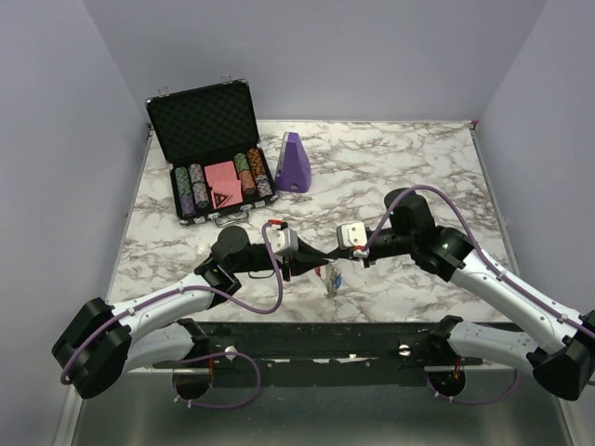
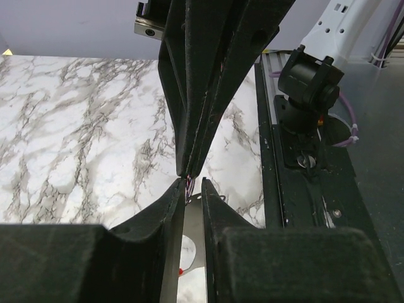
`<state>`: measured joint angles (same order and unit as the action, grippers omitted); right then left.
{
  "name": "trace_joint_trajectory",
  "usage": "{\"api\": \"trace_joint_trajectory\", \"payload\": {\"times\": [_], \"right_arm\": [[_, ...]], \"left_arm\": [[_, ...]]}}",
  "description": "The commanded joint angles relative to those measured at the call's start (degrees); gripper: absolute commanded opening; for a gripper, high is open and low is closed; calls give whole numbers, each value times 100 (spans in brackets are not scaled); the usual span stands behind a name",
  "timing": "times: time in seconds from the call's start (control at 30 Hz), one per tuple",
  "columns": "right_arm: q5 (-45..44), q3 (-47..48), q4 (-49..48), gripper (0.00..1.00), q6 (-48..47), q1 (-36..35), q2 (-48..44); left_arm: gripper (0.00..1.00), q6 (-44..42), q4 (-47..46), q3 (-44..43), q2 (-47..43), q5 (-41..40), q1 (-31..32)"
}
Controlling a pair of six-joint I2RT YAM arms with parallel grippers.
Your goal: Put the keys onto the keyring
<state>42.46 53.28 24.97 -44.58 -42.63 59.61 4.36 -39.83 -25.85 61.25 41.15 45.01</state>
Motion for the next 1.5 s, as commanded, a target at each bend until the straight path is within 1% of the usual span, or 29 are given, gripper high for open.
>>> {"api": "trace_joint_trajectory", "payload": {"times": [0.0,0.2,0.3,0.63,0.8,0.9,0.93,0.97,1.0,1.03,1.07,1.23,1.37,1.4,1.47], "right_arm": [[78,86,-203,0,98,1,33],[70,95,-212,1,125,9,33],[70,104,-212,0,134,1,50],[79,69,-238,0,195,1,77],[43,51,-282,0,256,1,94],[35,34,-317,0,274,1,112],[26,34,-326,0,283,9,112],[17,34,-326,0,283,9,103],[8,42,-326,0,283,9,103],[17,42,-326,0,292,1,112],[17,42,-326,0,292,1,112],[0,34,-318,0,335,1,103],[-150,25,-361,1,493,18,129],[-167,16,-405,3,598,53,121],[-194,7,-519,13,870,88,120]], "left_arm": [[25,-128,133,-70,-8,78,-1],[25,-251,309,-52,18,-54,-1],[27,-304,336,18,1,-159,-1],[31,-181,-7,-8,53,-273,16],[31,-155,-103,-8,124,-300,42],[29,-137,-112,-34,194,-248,95],[26,-146,-112,-43,220,-230,104],[21,-155,-121,-43,238,-186,104],[13,-146,-112,-61,247,-168,121],[2,-155,-104,-78,264,-151,113],[0,-155,-103,-79,264,-151,113],[0,-76,-340,18,168,-229,113],[0,161,-473,106,27,-405,113],[0,231,-473,115,-8,-432,113],[0,424,-464,124,-34,-449,104]]}}
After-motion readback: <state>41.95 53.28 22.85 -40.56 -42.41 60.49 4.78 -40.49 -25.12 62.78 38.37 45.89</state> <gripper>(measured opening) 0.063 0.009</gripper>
